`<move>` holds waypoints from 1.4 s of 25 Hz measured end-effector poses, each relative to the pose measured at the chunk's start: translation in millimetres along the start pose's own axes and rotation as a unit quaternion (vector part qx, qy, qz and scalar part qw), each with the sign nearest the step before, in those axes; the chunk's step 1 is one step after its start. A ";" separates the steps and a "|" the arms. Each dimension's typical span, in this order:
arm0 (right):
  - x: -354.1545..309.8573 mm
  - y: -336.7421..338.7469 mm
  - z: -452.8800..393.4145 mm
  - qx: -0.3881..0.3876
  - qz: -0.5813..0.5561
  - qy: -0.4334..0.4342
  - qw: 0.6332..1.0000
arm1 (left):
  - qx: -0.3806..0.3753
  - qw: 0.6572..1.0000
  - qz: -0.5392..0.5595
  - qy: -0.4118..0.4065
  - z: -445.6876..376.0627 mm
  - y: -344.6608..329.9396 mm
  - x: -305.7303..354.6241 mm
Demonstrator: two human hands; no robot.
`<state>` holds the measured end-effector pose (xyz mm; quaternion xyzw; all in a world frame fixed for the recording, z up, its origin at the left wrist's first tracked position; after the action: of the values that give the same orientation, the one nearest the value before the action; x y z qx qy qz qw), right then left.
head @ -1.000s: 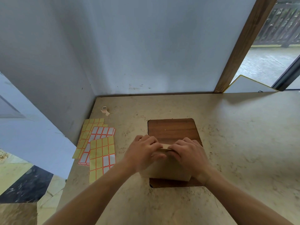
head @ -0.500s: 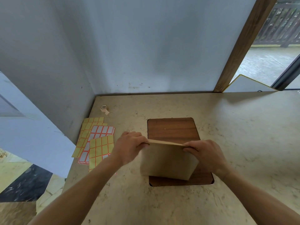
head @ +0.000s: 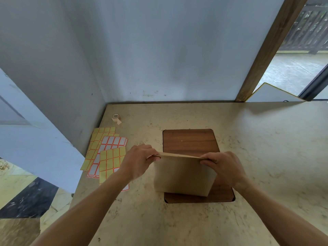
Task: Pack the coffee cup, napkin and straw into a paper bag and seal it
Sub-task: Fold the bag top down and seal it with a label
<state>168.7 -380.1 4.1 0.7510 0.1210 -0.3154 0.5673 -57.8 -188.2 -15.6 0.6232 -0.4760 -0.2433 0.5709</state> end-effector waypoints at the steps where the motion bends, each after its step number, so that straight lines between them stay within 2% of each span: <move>1: 0.8 0.0 0.5 -0.009 0.003 -0.002 1.000 | -0.001 1.000 0.010 0.008 1.1 0.1 -0.9; 4: 3.0 5.4 2.5 -0.036 -0.001 -0.013 0.999 | -0.006 0.998 0.047 0.039 3.6 -1.0 -4.8; 9: -1.3 12.9 7.5 -0.010 0.024 -0.026 0.999 | -0.040 0.993 0.100 0.053 3.7 -0.8 -10.1; 15: -41.9 -10.5 0.1 0.004 0.071 0.048 0.996 | -0.030 0.992 0.102 0.063 18.9 12.2 -33.2; 21: -87.2 -61.3 -21.4 0.031 0.063 0.098 0.993 | -0.067 0.976 0.089 0.185 79.1 15.5 -105.4; 23: -108.1 -83.1 -30.2 0.060 0.054 0.148 0.986 | -0.080 0.967 0.095 0.224 100.9 12.5 -124.6; 26: -139.6 -122.6 -42.1 0.061 0.028 0.207 0.976 | -0.074 0.958 0.088 0.262 123.4 5.8 -146.9; 29: -160.5 -160.2 -54.5 0.030 0.027 0.180 0.983 | -0.091 0.943 0.075 0.312 135.6 -5.1 -165.4; 33: -170.0 -210.6 -66.1 -0.030 0.035 0.170 0.984 | -0.129 0.935 0.057 0.326 133.9 -25.8 -183.7; 35: -164.2 -235.5 -74.0 -0.068 0.024 0.096 0.993 | -0.128 0.928 0.056 0.346 128.2 -33.1 -192.2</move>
<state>-60.1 -205.5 -66.6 0.7405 0.1779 -0.2192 0.6099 -238.2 -85.8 -122.4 0.5625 -0.2482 -0.0387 0.7877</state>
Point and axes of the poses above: each hand's wrist, its own z-axis away from the middle knuckle, its own y-axis out of the back of the hand, x = y × z, the point moved 2 cm from there along -z, towards the middle knuckle, and after that the axes turned 12 degrees about -z, right-handed, at the moved point
